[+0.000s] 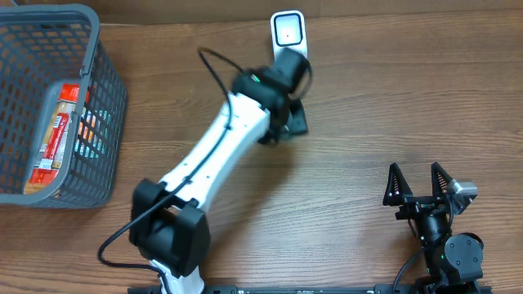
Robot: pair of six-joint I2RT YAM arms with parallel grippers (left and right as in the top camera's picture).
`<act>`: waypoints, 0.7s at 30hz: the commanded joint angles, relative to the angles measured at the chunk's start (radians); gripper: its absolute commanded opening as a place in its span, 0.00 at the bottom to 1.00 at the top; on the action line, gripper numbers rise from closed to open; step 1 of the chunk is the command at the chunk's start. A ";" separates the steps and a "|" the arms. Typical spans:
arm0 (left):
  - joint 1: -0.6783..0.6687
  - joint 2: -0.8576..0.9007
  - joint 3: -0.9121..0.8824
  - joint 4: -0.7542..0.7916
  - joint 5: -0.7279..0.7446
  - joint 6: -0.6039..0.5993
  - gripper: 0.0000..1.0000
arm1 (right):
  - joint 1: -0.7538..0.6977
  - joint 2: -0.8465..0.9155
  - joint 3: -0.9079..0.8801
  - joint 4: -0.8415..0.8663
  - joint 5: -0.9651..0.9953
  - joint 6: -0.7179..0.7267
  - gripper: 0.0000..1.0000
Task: Scan the item barcode
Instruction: 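Lift the jar out of the basket with the left gripper, then carry the jar toward the white scanner and present it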
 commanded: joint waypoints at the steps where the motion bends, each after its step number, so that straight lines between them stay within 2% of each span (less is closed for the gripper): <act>1: -0.034 -0.006 -0.092 0.046 -0.007 -0.245 0.21 | -0.001 -0.010 -0.011 0.003 0.002 -0.004 1.00; 3: -0.056 -0.006 -0.140 0.069 -0.006 -0.358 0.19 | -0.001 -0.010 -0.011 0.003 0.002 -0.004 1.00; 9: -0.121 -0.006 -0.215 0.138 -0.007 -0.583 0.18 | -0.001 -0.010 -0.011 0.003 0.002 -0.004 1.00; 15: -0.189 -0.006 -0.261 0.291 -0.008 -0.687 0.18 | -0.001 -0.010 -0.011 0.003 0.002 -0.004 1.00; 21: -0.218 -0.004 -0.261 0.369 -0.008 -0.775 0.18 | -0.001 -0.010 -0.011 0.003 0.002 -0.004 1.00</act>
